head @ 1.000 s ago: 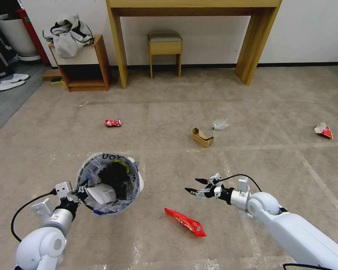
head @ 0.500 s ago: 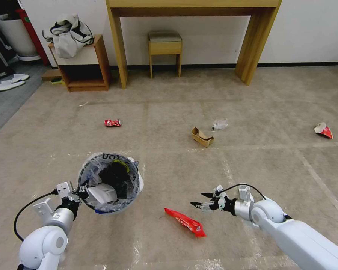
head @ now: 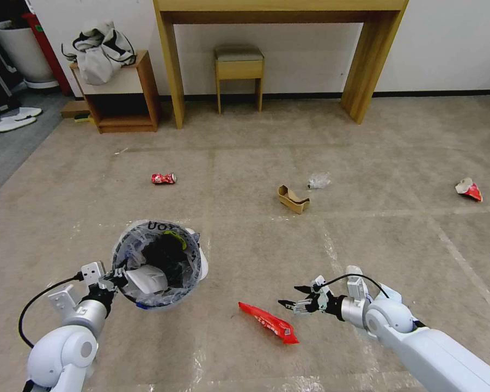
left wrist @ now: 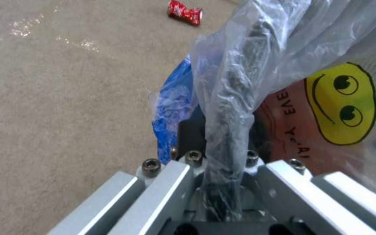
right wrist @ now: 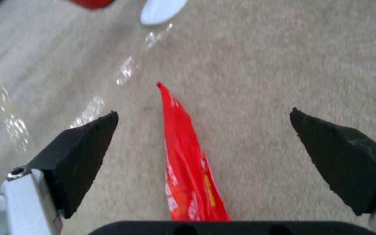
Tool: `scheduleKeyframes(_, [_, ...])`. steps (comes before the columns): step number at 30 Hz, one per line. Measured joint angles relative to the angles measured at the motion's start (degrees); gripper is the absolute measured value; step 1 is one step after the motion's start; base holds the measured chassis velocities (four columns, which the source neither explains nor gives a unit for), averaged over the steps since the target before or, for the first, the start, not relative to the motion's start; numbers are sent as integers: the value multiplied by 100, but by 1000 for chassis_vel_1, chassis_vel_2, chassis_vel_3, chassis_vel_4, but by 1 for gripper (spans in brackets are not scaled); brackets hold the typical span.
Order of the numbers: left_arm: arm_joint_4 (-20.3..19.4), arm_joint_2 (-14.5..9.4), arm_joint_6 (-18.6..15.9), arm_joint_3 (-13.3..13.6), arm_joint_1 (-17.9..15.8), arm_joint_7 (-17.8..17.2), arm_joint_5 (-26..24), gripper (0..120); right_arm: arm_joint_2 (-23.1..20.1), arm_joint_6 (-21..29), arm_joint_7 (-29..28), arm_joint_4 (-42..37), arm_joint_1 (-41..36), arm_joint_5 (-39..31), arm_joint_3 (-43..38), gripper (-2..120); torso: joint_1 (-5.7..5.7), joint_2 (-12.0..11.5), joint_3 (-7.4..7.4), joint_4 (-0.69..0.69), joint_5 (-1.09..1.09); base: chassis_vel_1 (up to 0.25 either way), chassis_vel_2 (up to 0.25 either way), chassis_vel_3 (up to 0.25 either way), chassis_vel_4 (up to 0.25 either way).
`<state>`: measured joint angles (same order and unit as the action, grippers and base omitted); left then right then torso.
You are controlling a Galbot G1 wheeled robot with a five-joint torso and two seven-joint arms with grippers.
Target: Pick up the trash bin and place the garbage on the floor into it.
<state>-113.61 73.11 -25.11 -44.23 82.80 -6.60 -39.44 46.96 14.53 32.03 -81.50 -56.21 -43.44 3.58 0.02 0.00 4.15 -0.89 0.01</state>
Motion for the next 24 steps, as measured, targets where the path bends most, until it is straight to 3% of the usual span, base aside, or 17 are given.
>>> scheduleKeyframes(24, [-101,31,12,-21,-100,-70,-99,0,50,140,-77,504,456,285,744,100,0,0,0,0,-1,0,0,0,0])
